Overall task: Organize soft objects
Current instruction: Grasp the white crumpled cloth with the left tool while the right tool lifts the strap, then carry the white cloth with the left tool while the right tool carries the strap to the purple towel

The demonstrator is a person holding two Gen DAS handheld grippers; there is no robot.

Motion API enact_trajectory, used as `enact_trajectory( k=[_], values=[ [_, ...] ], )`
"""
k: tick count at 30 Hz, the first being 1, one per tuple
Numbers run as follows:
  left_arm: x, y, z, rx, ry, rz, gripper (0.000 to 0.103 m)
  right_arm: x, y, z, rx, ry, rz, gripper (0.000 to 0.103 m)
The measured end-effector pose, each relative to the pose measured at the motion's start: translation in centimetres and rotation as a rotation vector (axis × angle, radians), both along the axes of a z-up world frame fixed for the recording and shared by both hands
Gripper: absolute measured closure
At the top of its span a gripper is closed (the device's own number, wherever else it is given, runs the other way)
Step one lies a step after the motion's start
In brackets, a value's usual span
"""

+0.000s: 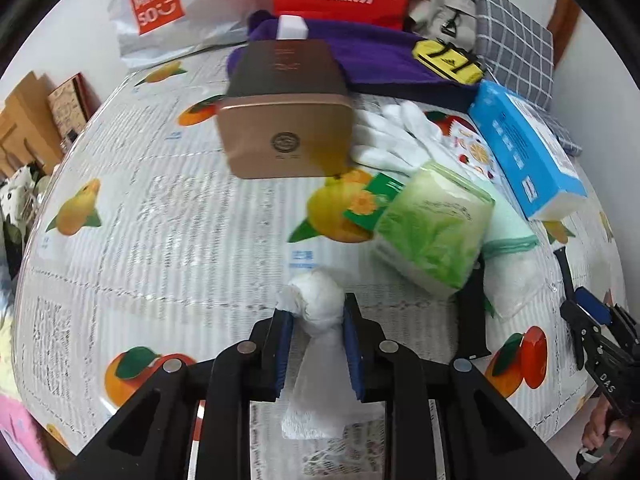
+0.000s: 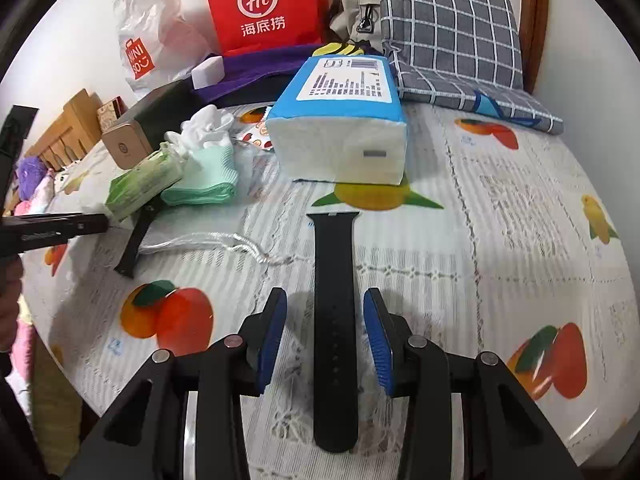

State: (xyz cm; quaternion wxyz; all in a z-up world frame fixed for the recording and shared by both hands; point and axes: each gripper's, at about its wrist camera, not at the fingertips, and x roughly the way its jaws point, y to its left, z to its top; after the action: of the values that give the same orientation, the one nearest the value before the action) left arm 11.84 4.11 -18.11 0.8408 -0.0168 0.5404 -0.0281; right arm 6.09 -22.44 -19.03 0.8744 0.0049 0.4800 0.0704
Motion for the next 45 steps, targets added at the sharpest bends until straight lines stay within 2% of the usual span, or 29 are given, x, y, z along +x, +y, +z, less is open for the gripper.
enact_trajectory(
  k=[2, 3, 4, 9, 22, 26, 36, 45],
  values=[
    [-0.1, 0.5, 0.3, -0.005, -0.009, 0.01, 0.08, 0.1, 0.1, -0.1, -0.036, -0.015, -0.009, 0.073],
    [-0.2, 0.7, 0.4, -0.009, -0.014, 0.013, 0.08, 0.1, 0.1, -0.1, -0.048, -0.02, -0.011, 0.081],
    [-0.3, 0.9, 0.6, -0.016, -0.018, 0.017, 0.08, 0.2, 0.0, -0.1, -0.045, -0.018, -0.013, 0.082],
    [-0.5, 1.3, 1.5, -0.048, -0.039, 0.019, 0.08, 0.4, -0.5, 0.6, -0.011, -0.002, -0.02, 0.083],
    [0.6, 1.4, 5.4, -0.086, -0.107, 0.023, 0.08, 0.4, -0.8, 6.4, 0.098, -0.082, -0.01, 0.083],
    [1.0, 1.5, 6.7, -0.09, -0.131, 0.028, 0.08, 1.1, -0.8, 7.9, 0.097, -0.107, -0.008, 0.083],
    [3.5, 1.3, 8.8, -0.103, -0.155, 0.036, 0.08, 3.7, -0.9, 11.3, 0.104, -0.153, -0.008, 0.083],
    [6.9, 1.0, 10.3, -0.112, -0.173, 0.041, 0.08, 7.6, -0.8, 13.7, 0.138, -0.18, -0.015, 0.083]
  ],
)
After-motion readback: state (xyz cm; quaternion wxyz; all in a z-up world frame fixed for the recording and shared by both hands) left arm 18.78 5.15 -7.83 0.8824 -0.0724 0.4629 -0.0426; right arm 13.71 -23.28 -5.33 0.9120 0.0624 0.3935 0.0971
